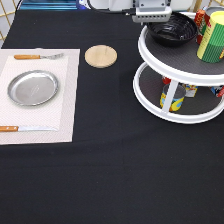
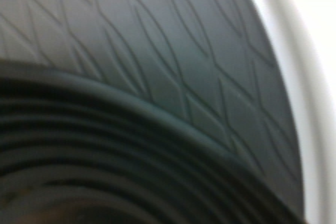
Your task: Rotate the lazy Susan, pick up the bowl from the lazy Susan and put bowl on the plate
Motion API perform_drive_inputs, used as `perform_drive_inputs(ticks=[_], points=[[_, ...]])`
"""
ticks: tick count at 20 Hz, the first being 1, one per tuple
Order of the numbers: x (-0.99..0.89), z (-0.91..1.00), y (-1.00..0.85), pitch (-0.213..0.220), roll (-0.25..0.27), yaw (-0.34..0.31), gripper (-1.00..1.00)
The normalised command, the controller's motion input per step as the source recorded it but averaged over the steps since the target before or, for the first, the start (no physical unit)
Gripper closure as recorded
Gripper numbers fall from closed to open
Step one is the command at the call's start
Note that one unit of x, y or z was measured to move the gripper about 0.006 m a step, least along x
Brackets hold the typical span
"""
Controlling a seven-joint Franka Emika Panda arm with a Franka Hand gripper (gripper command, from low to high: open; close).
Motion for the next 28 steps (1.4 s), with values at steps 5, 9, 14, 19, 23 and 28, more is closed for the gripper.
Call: perform_drive_inputs(ticks=[5,9,14,19,23,28], points=[[-0.12,1.00,-0.46,0.005,0.053,0.002,1.00],[-0.03,0.87,-0.75,0.013,0.124,0.015,1.00],[0.00,0.40,-0.98,0.013,0.098,0.000,1.00],[-0.06,0.04,-1.00,0.000,0.002,0.000,1.00],[-0.10,-0.09,-1.00,-0.020,0.000,0.000,1.00],[-0.11,-0.22,-0.99,-0.069,0.000,-0.008,1.00]])
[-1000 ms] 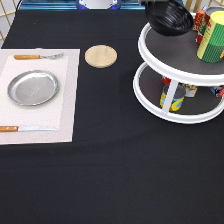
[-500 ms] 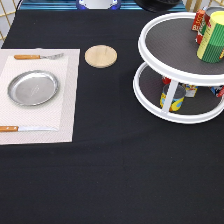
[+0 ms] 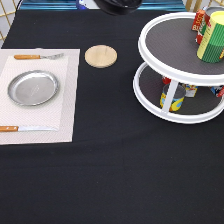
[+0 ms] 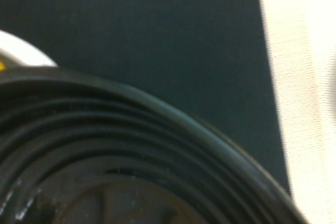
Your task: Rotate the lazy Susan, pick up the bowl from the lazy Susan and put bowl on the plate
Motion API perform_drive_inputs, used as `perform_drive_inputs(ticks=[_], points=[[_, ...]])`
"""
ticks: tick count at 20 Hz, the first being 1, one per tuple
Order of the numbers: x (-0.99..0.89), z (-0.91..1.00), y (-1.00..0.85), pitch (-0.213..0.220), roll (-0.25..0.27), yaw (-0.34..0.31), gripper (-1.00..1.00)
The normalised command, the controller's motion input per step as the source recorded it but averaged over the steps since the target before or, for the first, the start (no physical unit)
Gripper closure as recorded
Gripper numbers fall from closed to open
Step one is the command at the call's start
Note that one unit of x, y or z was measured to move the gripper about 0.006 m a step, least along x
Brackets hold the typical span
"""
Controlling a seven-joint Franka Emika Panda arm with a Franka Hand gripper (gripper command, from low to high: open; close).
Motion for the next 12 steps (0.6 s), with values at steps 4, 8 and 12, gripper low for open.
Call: perform_drive_inputs(ticks=[4,8,12], points=[[-0.17,-0.41,-0.78,-0.138,-0.009,-0.088,1.00],[-0.24,-0.42,-0.62,-0.150,-0.010,-0.151,1.00],[-0.26,-0.40,-0.49,-0.145,-0.018,-0.194,1.00]])
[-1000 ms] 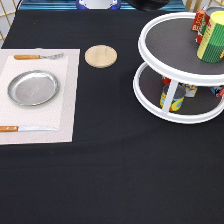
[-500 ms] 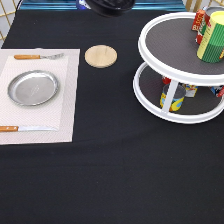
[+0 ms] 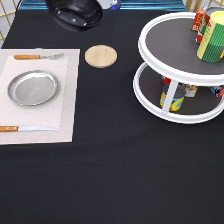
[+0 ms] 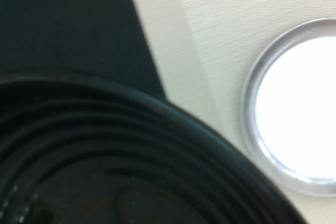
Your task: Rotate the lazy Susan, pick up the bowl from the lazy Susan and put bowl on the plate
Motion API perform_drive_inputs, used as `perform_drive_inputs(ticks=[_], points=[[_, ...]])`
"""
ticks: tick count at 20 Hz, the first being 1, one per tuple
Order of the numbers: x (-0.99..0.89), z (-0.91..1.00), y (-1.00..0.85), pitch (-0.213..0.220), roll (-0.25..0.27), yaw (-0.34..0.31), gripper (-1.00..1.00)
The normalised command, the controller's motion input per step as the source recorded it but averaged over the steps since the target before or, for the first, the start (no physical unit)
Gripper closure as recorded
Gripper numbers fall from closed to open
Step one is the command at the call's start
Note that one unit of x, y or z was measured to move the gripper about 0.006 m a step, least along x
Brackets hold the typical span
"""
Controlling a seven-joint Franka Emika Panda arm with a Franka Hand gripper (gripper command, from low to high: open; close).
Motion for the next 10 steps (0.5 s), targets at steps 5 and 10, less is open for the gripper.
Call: perform_drive_inputs(ticks=[5,10], points=[[-0.29,-0.36,-0.38,-0.128,-0.020,-0.235,1.00],[-0.29,-0.24,-0.32,-0.079,-0.005,-0.256,1.00]])
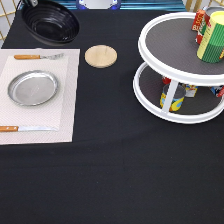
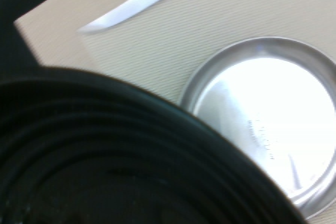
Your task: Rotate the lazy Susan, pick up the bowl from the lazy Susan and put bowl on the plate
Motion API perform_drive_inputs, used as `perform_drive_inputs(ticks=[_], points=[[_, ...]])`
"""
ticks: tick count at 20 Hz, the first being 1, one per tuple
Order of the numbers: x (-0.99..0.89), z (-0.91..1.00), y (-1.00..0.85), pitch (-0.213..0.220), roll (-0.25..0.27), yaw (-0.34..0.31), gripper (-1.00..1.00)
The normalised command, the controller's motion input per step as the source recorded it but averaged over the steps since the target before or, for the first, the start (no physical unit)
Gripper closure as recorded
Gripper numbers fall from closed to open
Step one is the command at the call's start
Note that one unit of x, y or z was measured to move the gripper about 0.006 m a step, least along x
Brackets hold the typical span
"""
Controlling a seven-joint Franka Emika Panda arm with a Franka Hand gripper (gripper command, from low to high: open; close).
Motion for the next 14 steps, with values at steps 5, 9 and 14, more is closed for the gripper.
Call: perform_drive_inputs(ticks=[5,9,14], points=[[-0.27,-0.27,-0.28,-0.055,0.000,-0.278,1.00],[-0.25,-0.56,-0.25,-0.050,0.000,-0.295,1.00],[-0.29,-0.78,-0.18,-0.061,-0.018,-0.298,1.00]])
